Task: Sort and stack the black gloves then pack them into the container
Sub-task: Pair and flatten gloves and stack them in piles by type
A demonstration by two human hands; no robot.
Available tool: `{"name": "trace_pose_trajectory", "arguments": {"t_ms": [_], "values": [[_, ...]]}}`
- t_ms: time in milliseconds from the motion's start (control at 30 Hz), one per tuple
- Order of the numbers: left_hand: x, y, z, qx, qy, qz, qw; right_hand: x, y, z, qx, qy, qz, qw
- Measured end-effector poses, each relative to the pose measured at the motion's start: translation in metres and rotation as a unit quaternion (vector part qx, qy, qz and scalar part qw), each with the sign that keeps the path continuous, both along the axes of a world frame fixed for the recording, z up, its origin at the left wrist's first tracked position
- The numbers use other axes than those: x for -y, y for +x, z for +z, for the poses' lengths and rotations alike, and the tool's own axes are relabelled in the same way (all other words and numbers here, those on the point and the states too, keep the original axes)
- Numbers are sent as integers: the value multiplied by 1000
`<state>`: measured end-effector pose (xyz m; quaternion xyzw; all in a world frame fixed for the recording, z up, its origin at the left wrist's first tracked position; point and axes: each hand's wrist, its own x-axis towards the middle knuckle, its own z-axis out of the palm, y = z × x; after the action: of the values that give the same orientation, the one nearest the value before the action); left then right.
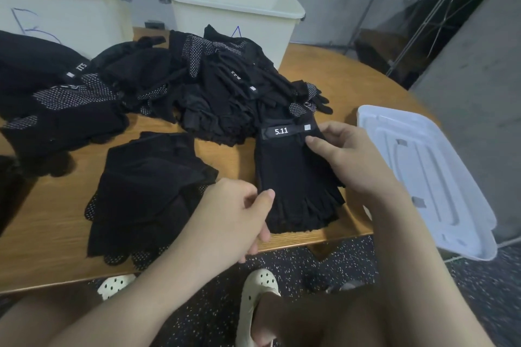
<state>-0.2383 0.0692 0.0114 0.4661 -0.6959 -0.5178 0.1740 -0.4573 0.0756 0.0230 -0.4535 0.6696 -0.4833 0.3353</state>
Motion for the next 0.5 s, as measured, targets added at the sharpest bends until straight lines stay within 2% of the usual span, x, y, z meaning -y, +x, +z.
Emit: {"name": "trace_pose_trajectory", "arguments": {"t_ms": [333, 500], "values": [[0, 5, 3, -23, -30, -58, 998, -2, -1, 3, 40, -18, -23, 999], [2, 2, -4, -2, -9, -54, 998, 0, -4, -4, -9, 19, -4, 1000]]}}
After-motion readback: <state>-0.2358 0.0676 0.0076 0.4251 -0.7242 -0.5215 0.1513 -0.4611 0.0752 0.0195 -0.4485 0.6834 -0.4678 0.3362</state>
